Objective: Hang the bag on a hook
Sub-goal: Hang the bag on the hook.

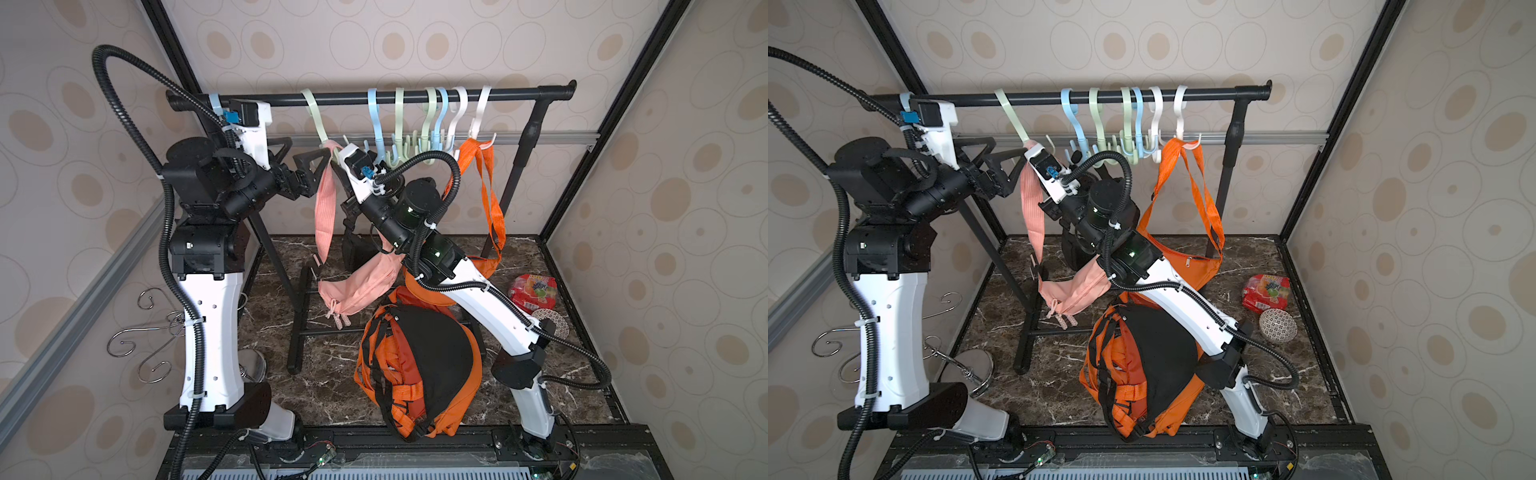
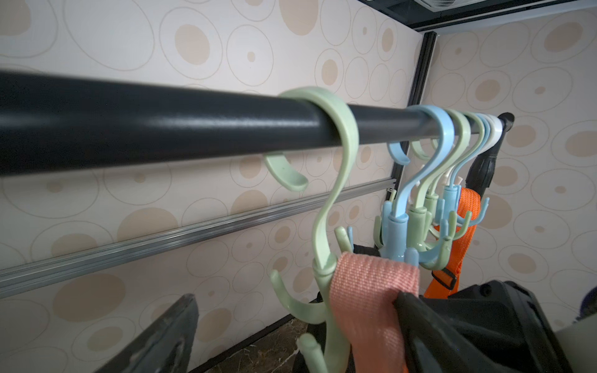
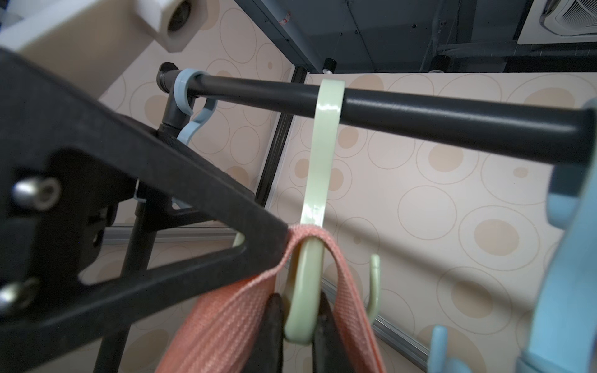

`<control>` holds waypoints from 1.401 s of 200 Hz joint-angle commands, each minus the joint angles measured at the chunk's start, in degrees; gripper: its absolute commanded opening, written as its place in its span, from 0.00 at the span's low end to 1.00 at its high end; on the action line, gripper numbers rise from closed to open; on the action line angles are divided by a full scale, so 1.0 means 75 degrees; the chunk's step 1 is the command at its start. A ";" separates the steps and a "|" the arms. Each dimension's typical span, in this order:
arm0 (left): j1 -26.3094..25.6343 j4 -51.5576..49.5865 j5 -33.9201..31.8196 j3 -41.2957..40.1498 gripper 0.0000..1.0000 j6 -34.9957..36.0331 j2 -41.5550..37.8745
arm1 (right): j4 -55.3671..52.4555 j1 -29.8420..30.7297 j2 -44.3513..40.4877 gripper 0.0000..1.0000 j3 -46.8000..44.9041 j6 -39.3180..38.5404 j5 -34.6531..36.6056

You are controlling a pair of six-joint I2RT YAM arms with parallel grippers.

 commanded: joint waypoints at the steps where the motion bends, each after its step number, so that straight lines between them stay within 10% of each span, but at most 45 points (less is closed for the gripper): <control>1: -0.0091 -0.0063 -0.0265 -0.0357 0.99 0.0304 -0.0370 | -0.0165 -0.0030 -0.0020 0.00 -0.0072 -0.0010 0.0066; 280: -0.0512 -0.1011 -0.1592 0.1555 0.95 0.0573 0.0770 | 0.0411 0.0029 -0.0594 0.00 -0.1162 0.0005 -0.0104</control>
